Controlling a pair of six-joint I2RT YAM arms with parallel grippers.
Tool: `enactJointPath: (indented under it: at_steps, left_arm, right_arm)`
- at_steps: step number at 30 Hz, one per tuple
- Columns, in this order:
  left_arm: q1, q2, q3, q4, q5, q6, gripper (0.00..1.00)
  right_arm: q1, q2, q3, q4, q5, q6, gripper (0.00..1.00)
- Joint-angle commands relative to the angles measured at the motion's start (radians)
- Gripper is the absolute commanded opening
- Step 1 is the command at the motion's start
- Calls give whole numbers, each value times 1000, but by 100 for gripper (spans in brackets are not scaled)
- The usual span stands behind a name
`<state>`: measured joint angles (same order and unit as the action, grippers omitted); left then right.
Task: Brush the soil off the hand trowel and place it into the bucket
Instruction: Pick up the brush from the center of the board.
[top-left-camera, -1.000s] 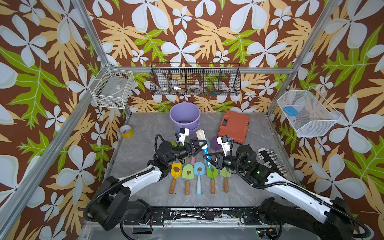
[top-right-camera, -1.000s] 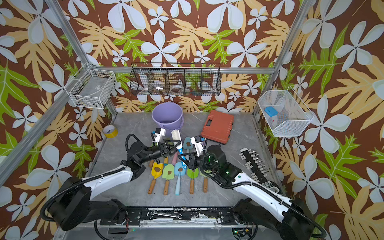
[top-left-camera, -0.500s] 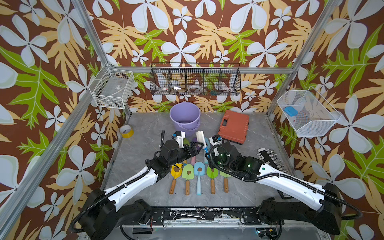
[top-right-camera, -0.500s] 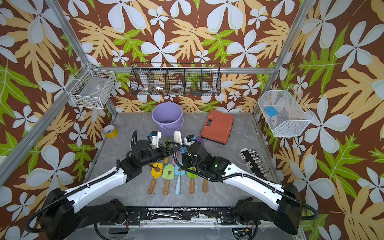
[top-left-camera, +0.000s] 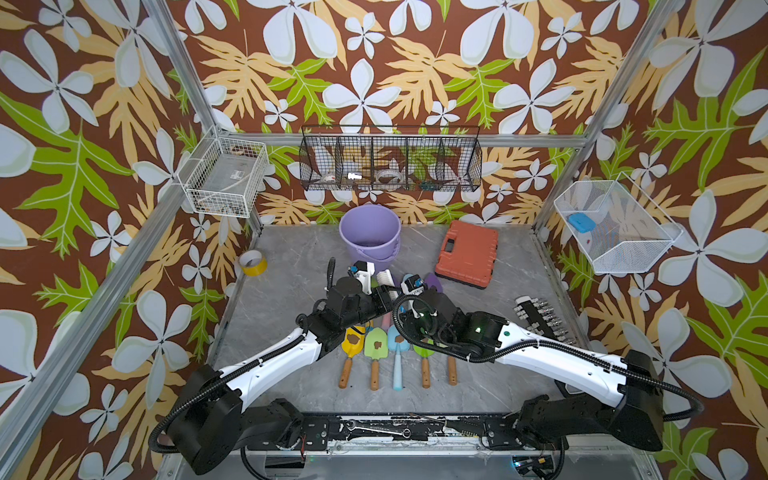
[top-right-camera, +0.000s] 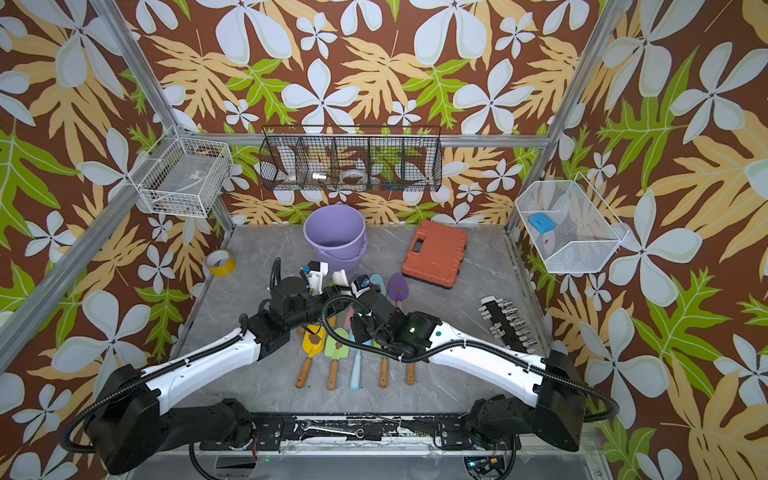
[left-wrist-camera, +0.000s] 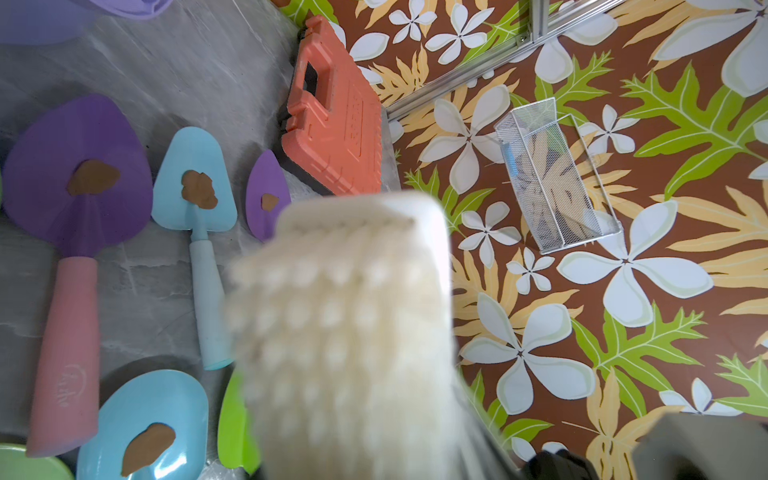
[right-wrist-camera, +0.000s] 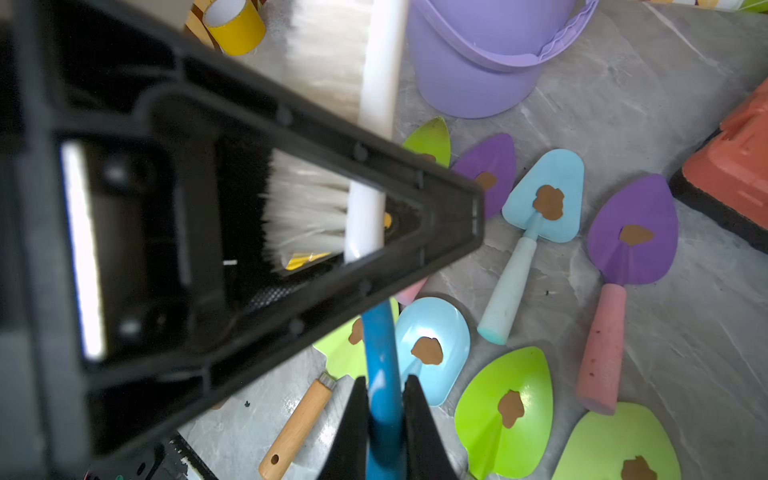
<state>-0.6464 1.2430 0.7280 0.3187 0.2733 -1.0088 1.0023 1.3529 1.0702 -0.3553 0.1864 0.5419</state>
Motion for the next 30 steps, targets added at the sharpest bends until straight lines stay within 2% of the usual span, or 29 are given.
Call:
enactJointPath:
  at_steps: [1,6,10,13,18,20,22,25,30]
  left_arm:
    - [-1,-5,-10,39,4,-1,30]
    - [0,-5,-25,58,13,-11,20]
    - [0,-3,-34,72,21,-20,15]
    - [1,-3,-36,77,23,-26,15]
    - [12,1,-39,95,41,-34,12]
    - [21,3,-47,119,63,-43,12]
    - [32,4,-65,168,91,-61,10]
    - [53,9,-117,360,180,-130,10]
    - [61,32,-151,579,276,-220,12]
  right_arm:
    - [1,-8,-3,12,24,-3,0]
    - [1,-26,-24,36,16,0,0]
    - [1,-45,-44,61,4,0,0]
    - [1,-60,-64,91,-19,-5,14]
    - [-4,-112,-112,156,-90,-15,47]
    - [-28,-153,-147,204,-156,0,55]
    - [-80,-203,-207,289,-256,42,57]
    - [-172,-275,-314,471,-438,142,57]
    - [-228,-359,-445,707,-501,257,58]
